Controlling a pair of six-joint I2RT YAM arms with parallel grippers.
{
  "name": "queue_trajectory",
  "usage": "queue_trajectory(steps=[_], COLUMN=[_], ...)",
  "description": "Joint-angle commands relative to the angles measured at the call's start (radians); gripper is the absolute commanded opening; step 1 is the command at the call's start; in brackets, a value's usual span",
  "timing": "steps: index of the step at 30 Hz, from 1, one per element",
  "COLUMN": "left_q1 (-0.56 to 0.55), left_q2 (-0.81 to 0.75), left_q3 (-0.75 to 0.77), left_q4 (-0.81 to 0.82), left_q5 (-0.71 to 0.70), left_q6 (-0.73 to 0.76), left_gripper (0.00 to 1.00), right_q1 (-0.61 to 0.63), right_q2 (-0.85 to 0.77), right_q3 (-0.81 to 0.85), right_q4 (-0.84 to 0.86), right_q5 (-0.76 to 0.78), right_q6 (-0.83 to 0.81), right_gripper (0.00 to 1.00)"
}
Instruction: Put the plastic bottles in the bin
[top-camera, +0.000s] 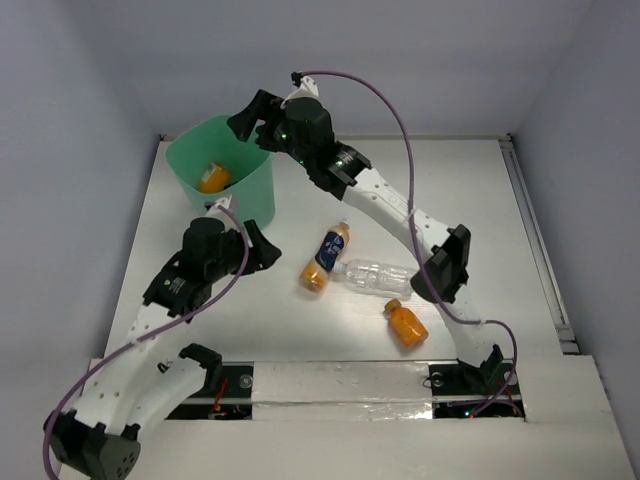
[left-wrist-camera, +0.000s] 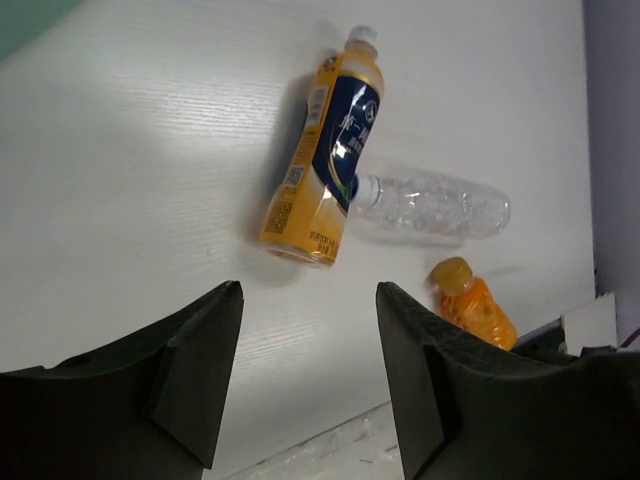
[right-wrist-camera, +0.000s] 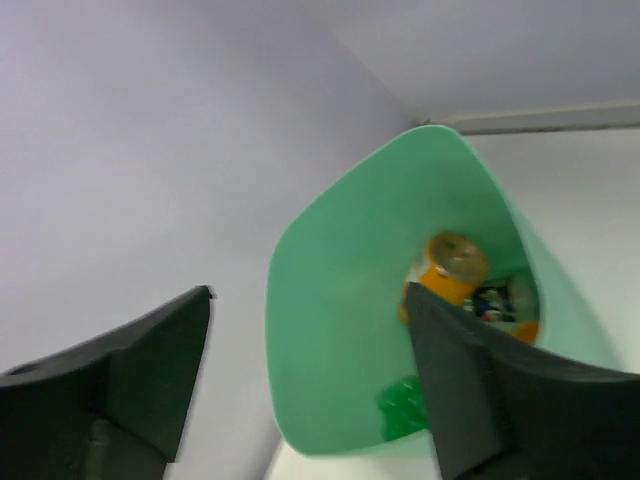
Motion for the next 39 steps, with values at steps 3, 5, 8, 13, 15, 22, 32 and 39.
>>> queue_trajectory(steps=[3, 5, 8, 13, 15, 22, 32, 39], left_q1=[-0.106, -0.187, -0.251, -0.279, -0.279, -0.279, -0.279, -0.279], left_q2=[0.153, 0.231, 0.326, 0.463, 0.532, 0.719, 0.900, 0.972], left_q3=[0.036, 0.065, 0.097, 0.150, 0.183, 0.292, 0.355, 0.374], left_q4=[0.136, 0.146, 0.164, 0.170, 0.176, 0.184, 0.244, 0.262], left_q5=[0.057, 0.034, 0.003, -0.053, -0.075, -0.096, -0.072, -0.087], left_q6=[0.034, 0.042, 0.056, 0.085, 0.094, 0.146, 0.180, 0.186], left_gripper=[0.55, 0.59, 0.67, 0.71, 0.72, 0.78, 0.80, 0.78], right_q1=[-0.003, -0.012, -0.021, -0.032, -0.032, -0.032, -0.032, -0.032], right_q2=[-0.336, -0.546, -0.840, -1.170, -1.293, -1.384, -1.289, -1.124], right_q3=[-0.267, -0.572, -0.971, -1.358, -1.490, -1.610, -1.561, -1.599], right_q4=[0.035, 0.059, 0.037, -0.254, -0.336, -0.692, -0.833, -0.755], right_q5=[0.008, 0.004, -0.005, -0.031, -0.045, -0.036, 0.016, -0.054], right_q6=[-0.168, -0.194, -0.187, -0.084, -0.014, 0.135, 0.064, -0.049], right_gripper=[0.44, 0.15, 0.05, 0.04, 0.04, 0.23, 0.98, 1.00])
